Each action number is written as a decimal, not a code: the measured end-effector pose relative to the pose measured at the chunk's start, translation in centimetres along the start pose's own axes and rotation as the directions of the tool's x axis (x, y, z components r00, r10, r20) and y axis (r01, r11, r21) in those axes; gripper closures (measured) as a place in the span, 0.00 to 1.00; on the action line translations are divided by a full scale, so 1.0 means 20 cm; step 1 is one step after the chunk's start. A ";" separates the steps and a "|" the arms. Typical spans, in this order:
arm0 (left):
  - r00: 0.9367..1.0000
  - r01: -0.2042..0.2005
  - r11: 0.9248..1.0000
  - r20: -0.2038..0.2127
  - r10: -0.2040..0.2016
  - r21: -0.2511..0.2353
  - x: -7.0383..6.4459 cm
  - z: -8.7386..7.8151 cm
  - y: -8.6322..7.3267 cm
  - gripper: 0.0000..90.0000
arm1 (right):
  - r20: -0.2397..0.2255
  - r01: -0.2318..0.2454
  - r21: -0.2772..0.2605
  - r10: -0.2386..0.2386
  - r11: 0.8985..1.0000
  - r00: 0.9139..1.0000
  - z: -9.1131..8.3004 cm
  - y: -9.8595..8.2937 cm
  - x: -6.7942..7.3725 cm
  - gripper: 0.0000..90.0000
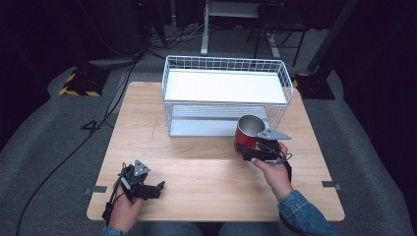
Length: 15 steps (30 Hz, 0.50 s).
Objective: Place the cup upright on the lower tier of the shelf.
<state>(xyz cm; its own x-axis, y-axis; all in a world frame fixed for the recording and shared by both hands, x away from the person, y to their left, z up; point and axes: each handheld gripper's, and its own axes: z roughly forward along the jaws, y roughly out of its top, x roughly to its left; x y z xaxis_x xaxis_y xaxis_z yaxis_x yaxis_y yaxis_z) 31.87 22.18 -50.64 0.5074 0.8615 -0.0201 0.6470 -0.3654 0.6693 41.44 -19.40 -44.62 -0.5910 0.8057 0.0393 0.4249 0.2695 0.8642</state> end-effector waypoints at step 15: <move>1.000 0.003 1.000 0.006 -0.003 0.006 0.00 0.00 0.01 0.00 | 0.007 0.014 0.020 -0.014 1.000 1.000 0.22 0.14 0.01 0.19</move>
<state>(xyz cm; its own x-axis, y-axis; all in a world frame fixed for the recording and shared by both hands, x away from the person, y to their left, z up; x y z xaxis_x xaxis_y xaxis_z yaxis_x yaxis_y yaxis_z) 32.00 22.16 -50.60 0.5092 0.8603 -0.0266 0.6516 -0.3651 0.6649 45.59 -16.09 -44.33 -0.5917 0.8058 0.0235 0.4305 0.2912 0.8544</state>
